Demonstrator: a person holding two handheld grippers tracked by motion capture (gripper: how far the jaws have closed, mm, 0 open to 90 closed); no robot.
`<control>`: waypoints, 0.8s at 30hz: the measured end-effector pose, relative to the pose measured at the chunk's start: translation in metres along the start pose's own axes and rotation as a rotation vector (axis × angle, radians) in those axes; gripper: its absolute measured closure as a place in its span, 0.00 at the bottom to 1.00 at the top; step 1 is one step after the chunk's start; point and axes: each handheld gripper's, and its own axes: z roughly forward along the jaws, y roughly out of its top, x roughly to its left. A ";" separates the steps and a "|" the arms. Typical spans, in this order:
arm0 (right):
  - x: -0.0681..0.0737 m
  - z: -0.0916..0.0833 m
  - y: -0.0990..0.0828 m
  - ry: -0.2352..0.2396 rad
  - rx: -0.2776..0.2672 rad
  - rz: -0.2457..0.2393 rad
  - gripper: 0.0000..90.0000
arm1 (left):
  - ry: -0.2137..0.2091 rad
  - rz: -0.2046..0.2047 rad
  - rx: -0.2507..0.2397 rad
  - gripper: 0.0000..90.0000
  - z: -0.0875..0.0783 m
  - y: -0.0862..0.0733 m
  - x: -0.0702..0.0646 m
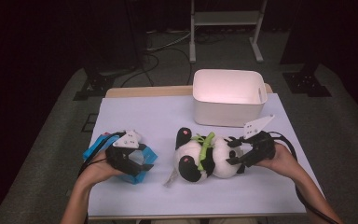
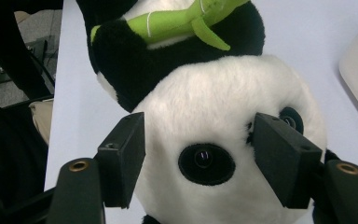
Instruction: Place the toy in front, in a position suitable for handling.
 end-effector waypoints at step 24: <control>0.003 0.002 0.000 -0.008 -0.002 -0.010 0.32 | 0.054 -0.037 0.109 0.53 -0.009 -0.032 0.027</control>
